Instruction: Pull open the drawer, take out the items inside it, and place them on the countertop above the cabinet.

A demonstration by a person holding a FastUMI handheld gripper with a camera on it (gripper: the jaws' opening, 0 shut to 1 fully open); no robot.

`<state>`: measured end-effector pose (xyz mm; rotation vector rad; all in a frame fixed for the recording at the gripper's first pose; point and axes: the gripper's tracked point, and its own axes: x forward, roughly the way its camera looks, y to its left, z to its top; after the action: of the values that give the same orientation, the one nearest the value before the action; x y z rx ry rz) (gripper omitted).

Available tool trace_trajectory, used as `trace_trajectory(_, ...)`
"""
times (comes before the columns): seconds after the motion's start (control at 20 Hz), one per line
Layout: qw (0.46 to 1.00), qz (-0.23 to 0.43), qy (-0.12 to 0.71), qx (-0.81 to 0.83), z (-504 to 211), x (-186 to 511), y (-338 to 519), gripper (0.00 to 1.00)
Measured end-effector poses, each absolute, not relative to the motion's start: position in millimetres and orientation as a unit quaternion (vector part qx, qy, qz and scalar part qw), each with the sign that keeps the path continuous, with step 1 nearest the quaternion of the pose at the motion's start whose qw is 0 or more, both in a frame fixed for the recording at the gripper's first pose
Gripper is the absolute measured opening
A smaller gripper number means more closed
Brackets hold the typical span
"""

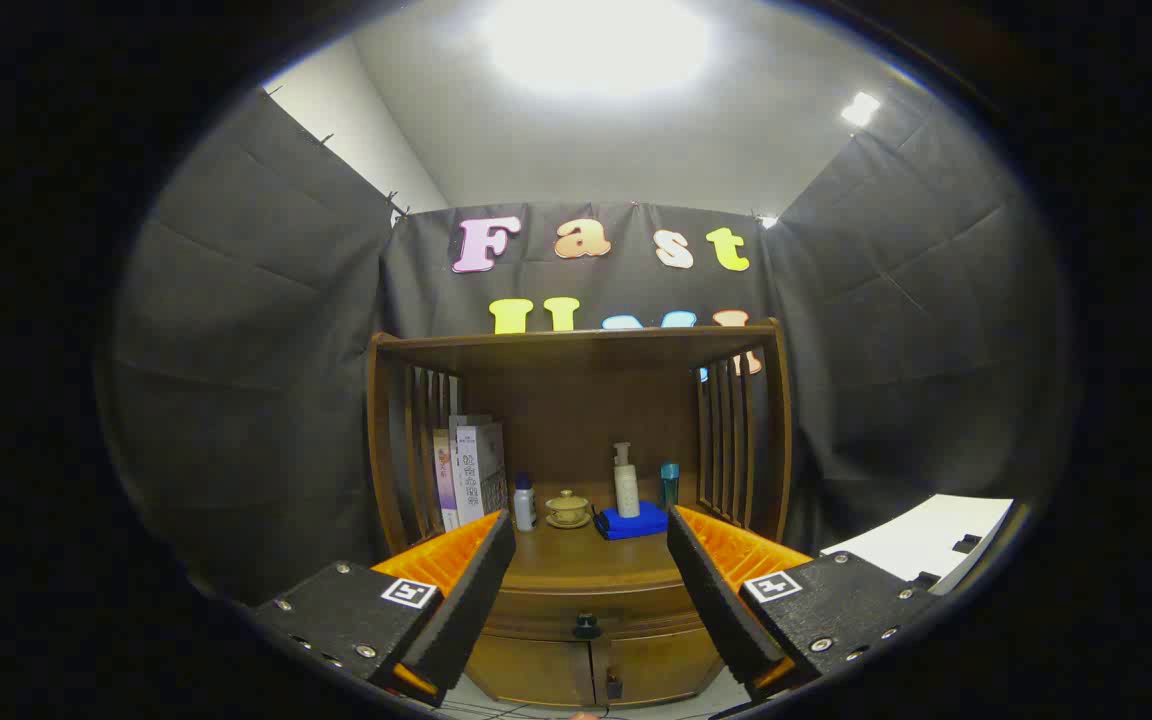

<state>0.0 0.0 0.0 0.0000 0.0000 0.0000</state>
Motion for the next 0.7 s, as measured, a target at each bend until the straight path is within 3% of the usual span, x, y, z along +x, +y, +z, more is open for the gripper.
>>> trace_trajectory(0.7,0.999,0.020,0.034,-0.011,-33,12,10,0.96)
